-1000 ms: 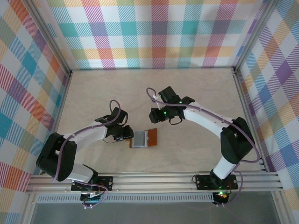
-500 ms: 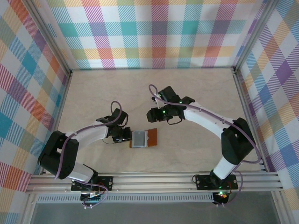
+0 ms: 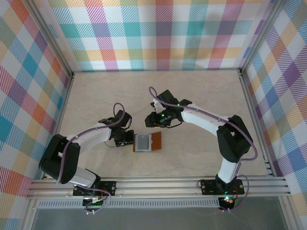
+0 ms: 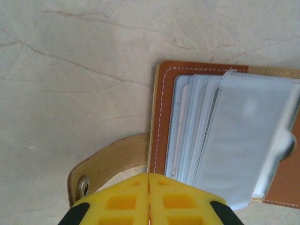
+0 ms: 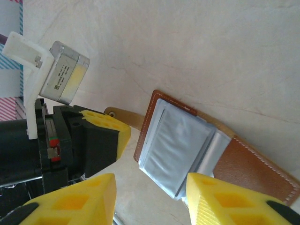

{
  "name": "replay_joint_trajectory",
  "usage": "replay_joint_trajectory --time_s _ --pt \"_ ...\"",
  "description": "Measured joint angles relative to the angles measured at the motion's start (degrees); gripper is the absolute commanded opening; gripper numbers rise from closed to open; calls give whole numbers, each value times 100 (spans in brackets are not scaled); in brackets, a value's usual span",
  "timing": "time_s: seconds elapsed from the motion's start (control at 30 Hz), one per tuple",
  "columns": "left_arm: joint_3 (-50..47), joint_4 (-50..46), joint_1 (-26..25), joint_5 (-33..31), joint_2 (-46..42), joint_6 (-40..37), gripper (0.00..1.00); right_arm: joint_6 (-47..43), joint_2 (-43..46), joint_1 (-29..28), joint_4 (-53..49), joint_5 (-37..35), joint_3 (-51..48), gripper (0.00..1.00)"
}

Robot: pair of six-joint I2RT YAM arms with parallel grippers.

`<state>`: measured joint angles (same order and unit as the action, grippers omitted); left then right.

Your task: Take the credit cards out of the card holder

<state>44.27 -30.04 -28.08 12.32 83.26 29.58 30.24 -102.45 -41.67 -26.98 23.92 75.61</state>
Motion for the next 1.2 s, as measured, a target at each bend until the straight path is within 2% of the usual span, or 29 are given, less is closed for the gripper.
replay_joint_trajectory --time_s 0.13,0.23,0.33,0.53,0.8,1.2 --pt "0 -7 -31 63 0 92 8 223 -293 -50 17 175 35 32" --pt "0 0 -39 68 -11 162 4 374 -444 -96 57 258 35 18" --pt "4 -2 -39 55 -90 275 2 503 -564 -153 109 302 35 14" --pt "52 199 -39 98 -275 431 2 686 -748 -402 177 308 35 11" --pt "-317 780 11 525 -216 566 1 1130 -892 -726 509 273 -92 9" --pt "-811 1211 66 914 -114 678 0 1491 -1198 -765 680 120 -92 11"
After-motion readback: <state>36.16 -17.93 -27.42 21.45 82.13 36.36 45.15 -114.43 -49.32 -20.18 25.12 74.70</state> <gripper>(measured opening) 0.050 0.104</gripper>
